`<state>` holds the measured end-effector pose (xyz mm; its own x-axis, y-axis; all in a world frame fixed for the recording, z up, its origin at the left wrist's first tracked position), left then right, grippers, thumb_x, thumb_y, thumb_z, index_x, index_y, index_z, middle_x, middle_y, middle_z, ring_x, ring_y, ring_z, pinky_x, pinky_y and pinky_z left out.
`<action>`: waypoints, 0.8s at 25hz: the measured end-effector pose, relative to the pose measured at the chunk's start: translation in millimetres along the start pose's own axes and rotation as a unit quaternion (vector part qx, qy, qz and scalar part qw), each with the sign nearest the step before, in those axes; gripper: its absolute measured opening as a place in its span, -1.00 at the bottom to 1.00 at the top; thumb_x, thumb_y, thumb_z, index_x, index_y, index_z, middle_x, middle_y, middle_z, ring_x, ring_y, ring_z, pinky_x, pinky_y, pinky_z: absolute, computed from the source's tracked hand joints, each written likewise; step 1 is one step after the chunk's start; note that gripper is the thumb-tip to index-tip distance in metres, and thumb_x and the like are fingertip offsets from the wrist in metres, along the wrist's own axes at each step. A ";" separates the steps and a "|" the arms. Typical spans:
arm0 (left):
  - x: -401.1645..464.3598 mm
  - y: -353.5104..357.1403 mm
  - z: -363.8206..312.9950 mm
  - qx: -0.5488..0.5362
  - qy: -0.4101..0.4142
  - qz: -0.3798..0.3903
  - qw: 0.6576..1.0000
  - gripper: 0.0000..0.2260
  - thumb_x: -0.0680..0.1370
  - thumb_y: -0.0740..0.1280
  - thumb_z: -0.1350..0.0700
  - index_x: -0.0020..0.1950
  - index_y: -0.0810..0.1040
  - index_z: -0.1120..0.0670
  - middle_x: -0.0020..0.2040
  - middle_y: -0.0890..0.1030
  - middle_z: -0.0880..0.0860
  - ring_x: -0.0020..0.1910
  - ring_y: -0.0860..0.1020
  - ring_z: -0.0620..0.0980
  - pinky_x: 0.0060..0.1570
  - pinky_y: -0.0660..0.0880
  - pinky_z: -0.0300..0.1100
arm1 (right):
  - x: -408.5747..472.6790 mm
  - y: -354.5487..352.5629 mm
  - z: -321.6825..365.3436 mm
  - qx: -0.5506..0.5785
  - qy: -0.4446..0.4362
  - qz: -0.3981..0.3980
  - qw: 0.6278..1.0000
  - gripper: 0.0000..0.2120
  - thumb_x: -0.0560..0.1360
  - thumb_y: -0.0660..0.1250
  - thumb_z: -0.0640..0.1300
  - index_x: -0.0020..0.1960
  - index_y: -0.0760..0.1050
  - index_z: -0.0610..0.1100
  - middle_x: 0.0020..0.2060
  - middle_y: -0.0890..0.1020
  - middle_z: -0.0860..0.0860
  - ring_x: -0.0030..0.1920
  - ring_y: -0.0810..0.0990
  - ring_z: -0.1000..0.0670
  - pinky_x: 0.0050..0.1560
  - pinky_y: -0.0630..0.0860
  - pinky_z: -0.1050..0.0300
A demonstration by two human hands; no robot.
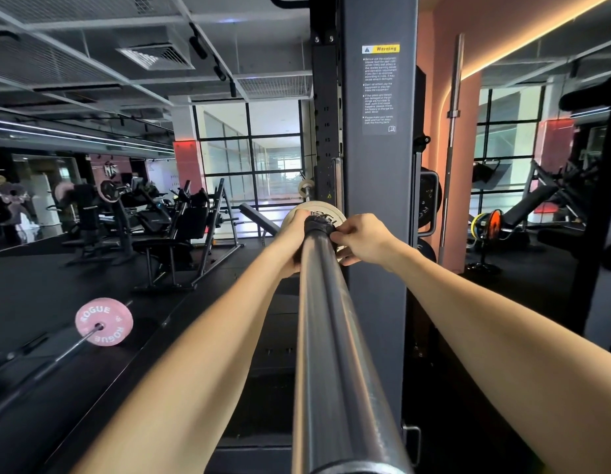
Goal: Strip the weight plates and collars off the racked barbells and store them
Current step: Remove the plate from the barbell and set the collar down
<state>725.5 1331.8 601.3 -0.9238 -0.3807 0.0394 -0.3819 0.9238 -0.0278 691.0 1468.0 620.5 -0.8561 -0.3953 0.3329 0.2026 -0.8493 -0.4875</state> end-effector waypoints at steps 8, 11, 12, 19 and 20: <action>-3.8 0.1 6.6 0.011 -0.025 0.010 1.000 -0.53 0.59 0.12 -0.18 0.16 0.55 0.19 -0.34 0.58 0.10 -0.61 0.53 -0.08 -0.63 0.35 -0.39 | 2.0 -1.0 0.6 -0.015 -0.012 0.006 1.000 -0.81 0.54 0.30 -0.23 -0.25 0.47 -0.19 -0.28 0.55 -0.09 -0.23 0.66 -0.13 -0.13 0.67 -0.10; -6.8 -1.7 8.5 0.015 -0.030 0.025 0.999 -0.47 0.58 0.12 -0.23 0.18 0.58 0.18 -0.23 0.64 0.11 -0.41 0.60 -0.04 -0.51 0.44 -0.35 | 2.7 -0.1 1.2 -0.032 -0.024 0.012 0.999 -0.82 0.55 0.30 -0.21 -0.23 0.47 -0.19 -0.26 0.56 -0.11 -0.24 0.66 -0.12 -0.16 0.67 -0.11; -11.8 -2.9 10.0 0.020 -0.040 0.030 0.999 -0.47 0.57 0.12 -0.25 0.18 0.58 0.16 -0.19 0.65 0.11 -0.34 0.61 -0.02 -0.46 0.47 -0.32 | 3.1 -0.1 0.7 -0.037 -0.028 0.016 0.999 -0.82 0.54 0.29 -0.21 -0.24 0.47 -0.19 -0.26 0.56 -0.11 -0.26 0.65 -0.11 -0.16 0.67 -0.11; -16.0 -46.4 -13.8 0.171 0.029 -0.058 0.983 -0.35 0.50 0.16 -0.38 0.12 0.55 0.20 -0.08 0.67 0.17 -0.26 0.66 0.09 -0.27 0.63 -0.13 | -2.3 -10.8 9.1 -0.008 0.012 0.051 0.999 -0.55 0.59 0.19 0.14 -0.04 0.54 -0.26 -0.23 0.66 -0.14 -0.28 0.65 -0.07 -0.28 0.65 0.02; -17.0 -54.5 -20.9 0.162 0.039 -0.078 0.983 -0.29 0.51 0.08 -0.42 0.00 0.56 0.23 -0.18 0.66 0.18 -0.33 0.63 0.09 -0.34 0.60 -0.15 | -3.5 -20.2 15.6 -0.001 0.020 0.026 0.999 -0.42 0.57 0.13 0.25 -0.10 0.56 -0.28 -0.29 0.66 -0.16 -0.34 0.64 -0.09 -0.35 0.63 0.06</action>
<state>762.6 1288.8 623.0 -0.8533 -0.5013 0.1437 -0.5188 0.7882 -0.3310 697.3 1481.0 641.7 -0.8627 -0.4252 0.2739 0.2468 -0.8266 -0.5057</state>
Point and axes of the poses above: each hand's wrist, its own x-axis towards the middle knuckle, its own y-axis out of the palm, z = x × y, the point moved 9 cm from there along x, towards the middle knuckle
